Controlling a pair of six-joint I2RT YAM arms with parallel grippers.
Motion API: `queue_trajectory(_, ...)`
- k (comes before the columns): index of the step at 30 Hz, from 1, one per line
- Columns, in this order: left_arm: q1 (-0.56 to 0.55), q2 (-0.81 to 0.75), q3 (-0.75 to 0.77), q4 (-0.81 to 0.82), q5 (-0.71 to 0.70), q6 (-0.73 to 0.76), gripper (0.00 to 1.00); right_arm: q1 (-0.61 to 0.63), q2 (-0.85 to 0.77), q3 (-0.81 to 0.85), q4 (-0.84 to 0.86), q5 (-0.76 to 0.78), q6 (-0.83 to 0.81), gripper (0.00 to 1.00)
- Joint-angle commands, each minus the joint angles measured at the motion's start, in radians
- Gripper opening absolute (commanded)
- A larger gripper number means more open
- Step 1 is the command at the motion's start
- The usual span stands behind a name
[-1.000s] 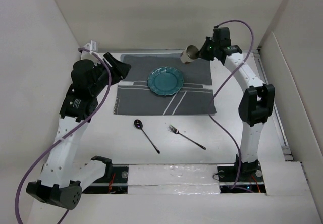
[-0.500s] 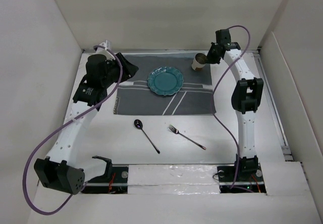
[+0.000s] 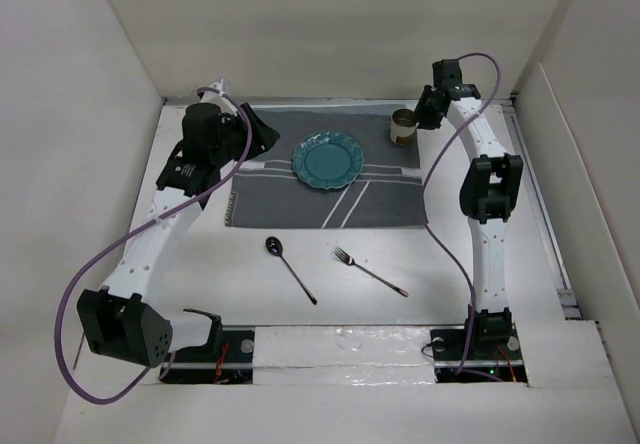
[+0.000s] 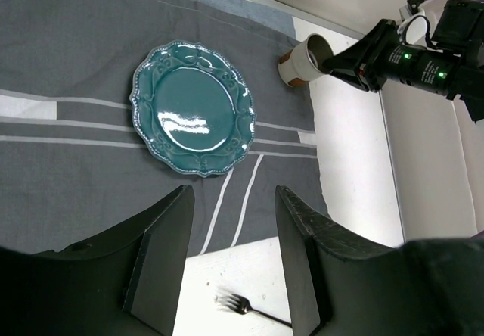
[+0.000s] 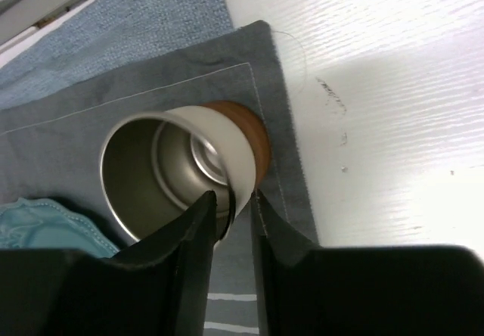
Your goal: Set the dinner table for one person
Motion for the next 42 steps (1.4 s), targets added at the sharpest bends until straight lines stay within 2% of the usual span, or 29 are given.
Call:
queue_trajectory(1, 0.004, -0.002, 0.032, 0.058, 0.008, 0.024, 0.44, -0.017, -0.023, 0.04, 0.028, -0.062, 0.0, 0.35)
queue_trajectory(4, 0.004, 0.004, 0.049, 0.039, 0.0, 0.032, 0.44, -0.036, -0.081, 0.039, 0.048, -0.12, 0.008, 0.44)
queue_trajectory(7, 0.004, 0.001, 0.068, 0.029, -0.006, 0.039, 0.44, -0.045, -0.156, 0.005, 0.067, -0.17, 0.005, 0.45)
queue_trajectory(8, 0.004, 0.001, 0.072, 0.024, -0.006, 0.046, 0.44, -0.045, -0.193, -0.021, 0.1, -0.173, 0.001, 0.44)
queue_trajectory(9, 0.004, 0.001, 0.077, 0.015, -0.007, 0.05, 0.42, -0.045, -0.292, -0.068, 0.122, -0.174, -0.004, 0.31)
queue_trajectory(10, 0.004, 0.001, 0.084, 0.01, -0.007, 0.055, 0.4, -0.045, -0.352, -0.198, 0.155, -0.18, -0.006, 0.22)
queue_trajectory(11, 0.004, 0.001, 0.089, 0.007, -0.004, 0.067, 0.38, -0.031, -0.417, -0.281, 0.238, -0.187, -0.009, 0.07)
queue_trajectory(12, 0.004, 0.004, 0.091, 0.001, -0.003, 0.072, 0.34, -0.022, -0.484, -0.374, 0.283, -0.191, -0.009, 0.0)
queue_trajectory(13, 0.004, 0.005, 0.094, -0.005, 0.0, 0.076, 0.31, -0.008, -0.622, -0.474, 0.33, -0.199, -0.009, 0.0)
queue_trajectory(14, 0.004, 0.005, 0.094, -0.008, 0.006, 0.084, 0.23, 0.024, -0.687, -0.678, 0.414, -0.205, -0.009, 0.0)
queue_trajectory(17, 0.004, 0.008, 0.086, -0.014, 0.014, 0.096, 0.1, 0.084, -0.918, -0.973, 0.522, -0.239, -0.036, 0.0)
queue_trajectory(18, 0.004, 0.011, 0.086, -0.02, 0.016, 0.105, 0.0, 0.126, -0.966, -1.142, 0.533, -0.26, -0.048, 0.0)
queue_trajectory(21, 0.004, 0.013, 0.08, -0.046, 0.002, 0.122, 0.0, 0.235, -1.146, -1.39, 0.486, -0.277, -0.067, 0.0)
queue_trajectory(25, 0.004, 0.016, 0.077, -0.068, -0.015, 0.15, 0.0, 0.401, -1.354, -1.607, 0.385, -0.195, 0.028, 0.0)
queue_trajectory(27, 0.004, 0.022, 0.078, -0.063, -0.012, 0.151, 0.1, 0.44, -1.414, -1.67, 0.38, -0.168, 0.06, 0.0)
queue_trajectory(28, 0.004, 0.025, 0.078, -0.063, -0.009, 0.153, 0.13, 0.449, -1.416, -1.703, 0.377, -0.161, 0.068, 0.0)
queue_trajectory(29, 0.004, 0.03, 0.08, -0.059, -0.003, 0.153, 0.15, 0.458, -1.405, -1.71, 0.371, -0.168, 0.06, 0.07)
queue_trajectory(30, 0.004, 0.037, 0.081, -0.054, 0.018, 0.151, 0.19, 0.467, -1.387, -1.708, 0.371, -0.176, 0.048, 0.29)
queue_trajectory(31, 0.004, 0.042, 0.084, -0.053, 0.025, 0.151, 0.2, 0.479, -1.331, -1.682, 0.354, -0.167, 0.016, 0.36)
queue_trajectory(32, 0.004, 0.045, 0.088, -0.051, 0.032, 0.15, 0.2, 0.515, -1.297, -1.659, 0.311, -0.158, 0.004, 0.48)
queue_trajectory(33, 0.004, 0.05, 0.089, -0.051, 0.039, 0.15, 0.21, 0.541, -1.263, -1.638, 0.299, -0.15, -0.013, 0.52)
queue_trajectory(39, 0.004, 0.035, 0.078, -0.04, 0.034, 0.15, 0.21, 0.738, -1.073, -1.506, 0.22, -0.038, -0.093, 0.54)
queue_trajectory(42, 0.004, 0.016, 0.066, -0.04, 0.029, 0.148, 0.21, 0.772, -1.013, -1.491, 0.228, -0.015, -0.104, 0.53)
